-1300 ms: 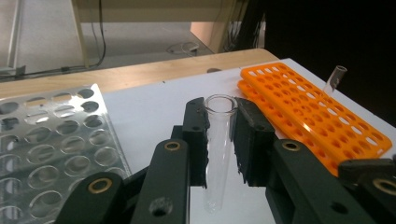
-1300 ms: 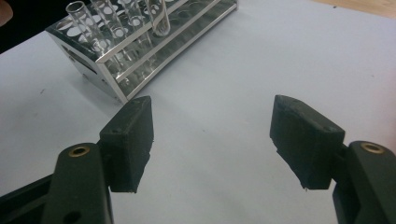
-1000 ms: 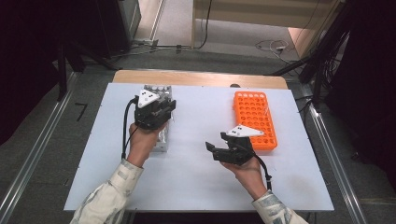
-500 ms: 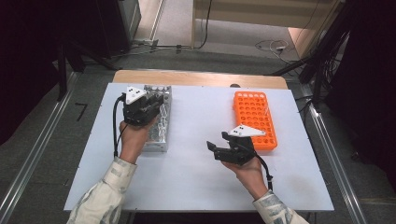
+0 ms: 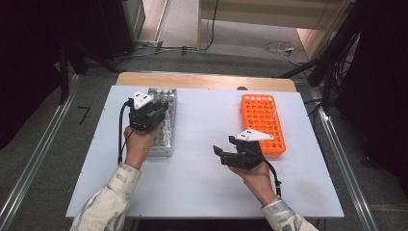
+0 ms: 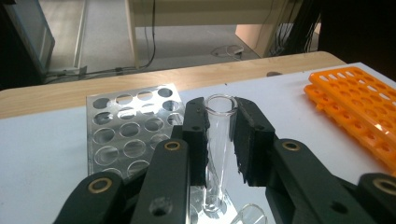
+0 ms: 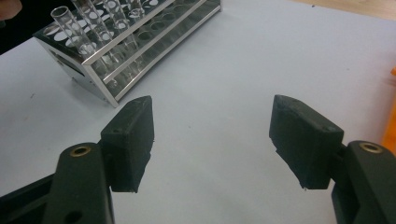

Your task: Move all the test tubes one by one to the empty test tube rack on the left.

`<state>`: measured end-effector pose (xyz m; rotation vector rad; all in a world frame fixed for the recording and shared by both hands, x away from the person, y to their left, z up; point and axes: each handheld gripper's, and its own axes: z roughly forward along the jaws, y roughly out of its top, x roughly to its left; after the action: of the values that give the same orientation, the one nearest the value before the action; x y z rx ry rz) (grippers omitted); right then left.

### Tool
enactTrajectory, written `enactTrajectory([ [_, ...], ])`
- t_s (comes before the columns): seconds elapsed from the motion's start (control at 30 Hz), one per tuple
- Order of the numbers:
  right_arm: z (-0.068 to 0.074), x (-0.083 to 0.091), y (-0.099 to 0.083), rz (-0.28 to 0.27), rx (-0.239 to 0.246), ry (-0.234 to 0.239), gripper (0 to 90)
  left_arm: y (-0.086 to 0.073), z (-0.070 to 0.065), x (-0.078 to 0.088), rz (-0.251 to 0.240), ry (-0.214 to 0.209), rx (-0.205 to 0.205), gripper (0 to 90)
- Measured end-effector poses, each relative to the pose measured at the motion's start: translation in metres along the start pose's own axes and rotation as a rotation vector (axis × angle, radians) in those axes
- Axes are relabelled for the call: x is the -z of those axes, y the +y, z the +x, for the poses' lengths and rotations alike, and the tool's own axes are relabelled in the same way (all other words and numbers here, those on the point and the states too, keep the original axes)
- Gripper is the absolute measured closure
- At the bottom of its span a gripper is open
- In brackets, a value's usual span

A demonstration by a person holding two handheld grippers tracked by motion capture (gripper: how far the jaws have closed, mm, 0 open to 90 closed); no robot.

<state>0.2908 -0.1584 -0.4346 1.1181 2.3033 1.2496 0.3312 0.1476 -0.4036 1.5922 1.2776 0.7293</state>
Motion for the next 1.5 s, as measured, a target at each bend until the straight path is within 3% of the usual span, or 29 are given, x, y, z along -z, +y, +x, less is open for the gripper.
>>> enactTrajectory([
  [0.3,0.0,0.001,0.001,-0.005,0.002,0.002,29.5,-0.005,-0.007,-0.002,0.017,0.011,-0.044,74.8],
  [0.73,0.0,0.002,0.001,-0.007,0.009,0.001,29.6,-0.016,-0.011,-0.007,0.063,0.028,-0.071,74.7],
  [1.13,0.0,0.002,0.001,-0.007,0.009,0.002,29.7,-0.02,-0.012,-0.008,0.101,0.016,-0.069,72.0],
  [1.3,0.001,0.002,0.001,-0.006,0.008,0.002,29.6,-0.019,-0.011,-0.007,0.096,0.016,-0.064,72.0],
  [1.5,0.0,0.003,0.001,-0.008,0.009,0.0,29.6,-0.018,-0.009,-0.004,0.084,-0.001,-0.052,65.4],
])
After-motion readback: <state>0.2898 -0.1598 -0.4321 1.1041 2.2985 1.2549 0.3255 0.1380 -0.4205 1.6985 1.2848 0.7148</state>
